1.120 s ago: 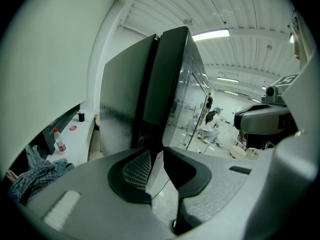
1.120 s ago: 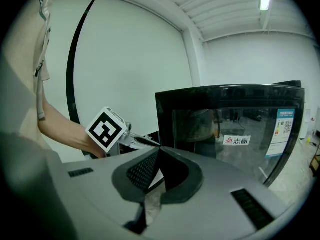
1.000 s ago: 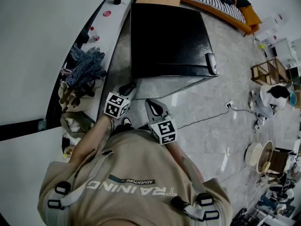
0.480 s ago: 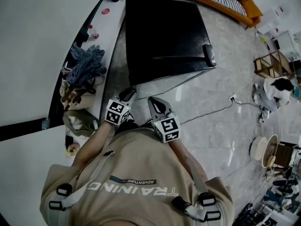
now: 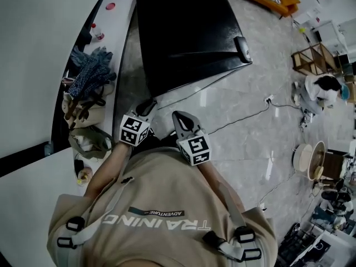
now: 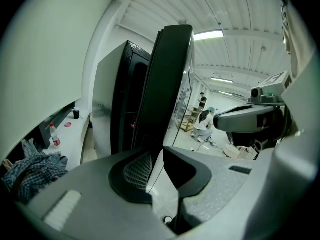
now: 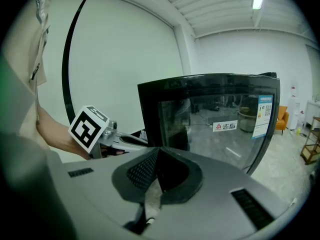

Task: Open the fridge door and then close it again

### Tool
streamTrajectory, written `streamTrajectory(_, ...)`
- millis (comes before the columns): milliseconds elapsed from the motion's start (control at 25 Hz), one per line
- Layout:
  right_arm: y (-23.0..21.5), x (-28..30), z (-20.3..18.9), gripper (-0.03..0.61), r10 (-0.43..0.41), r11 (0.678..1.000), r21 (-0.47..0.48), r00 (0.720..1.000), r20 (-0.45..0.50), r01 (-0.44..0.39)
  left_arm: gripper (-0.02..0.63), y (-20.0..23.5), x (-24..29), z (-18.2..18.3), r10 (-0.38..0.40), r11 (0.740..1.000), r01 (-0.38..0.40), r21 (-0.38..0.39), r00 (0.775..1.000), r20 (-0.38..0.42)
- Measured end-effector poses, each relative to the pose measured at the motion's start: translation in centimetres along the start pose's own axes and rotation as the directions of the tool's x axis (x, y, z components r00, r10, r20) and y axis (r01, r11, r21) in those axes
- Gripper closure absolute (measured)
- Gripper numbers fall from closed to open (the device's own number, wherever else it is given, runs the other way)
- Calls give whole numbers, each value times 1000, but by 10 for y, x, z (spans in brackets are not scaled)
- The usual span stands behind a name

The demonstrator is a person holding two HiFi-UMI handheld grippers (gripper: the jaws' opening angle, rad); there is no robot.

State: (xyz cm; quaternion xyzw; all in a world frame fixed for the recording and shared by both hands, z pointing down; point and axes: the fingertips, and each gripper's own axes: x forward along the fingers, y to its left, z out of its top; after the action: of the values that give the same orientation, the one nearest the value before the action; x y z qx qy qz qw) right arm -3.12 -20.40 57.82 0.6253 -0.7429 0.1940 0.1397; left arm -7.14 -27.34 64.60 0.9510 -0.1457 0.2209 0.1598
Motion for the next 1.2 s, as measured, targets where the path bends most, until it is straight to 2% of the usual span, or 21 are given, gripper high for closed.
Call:
streamTrajectory(160, 14, 9, -6, 583, -1, 1000, -17, 1000, 4, 1, 548, -1, -2, -5, -36, 999, 37, -31, 999, 10)
streamTrajectory(440, 22, 12, -7, 583, 4, 1000, -26, 1000, 17, -4, 554, -13, -6, -13, -63, 998, 63, -1, 998, -17)
streamTrajectory(680, 20, 3, -10, 583, 23, 1000, -21, 1000, 16, -22, 557, -32, -9, -22, -85, 996, 84, -24, 996, -36)
streamTrajectory(920, 14, -28, -22, 583, 68, 997, -24, 998, 12, -68, 563, -59, -13, -32, -39, 999, 39, -1, 997, -65)
streamTrajectory(1200, -3, -66, -36, 583, 107, 993, 36, 994, 28, -108, 563, -93, -15, -49, 30, 998, -36, -50, 994, -105)
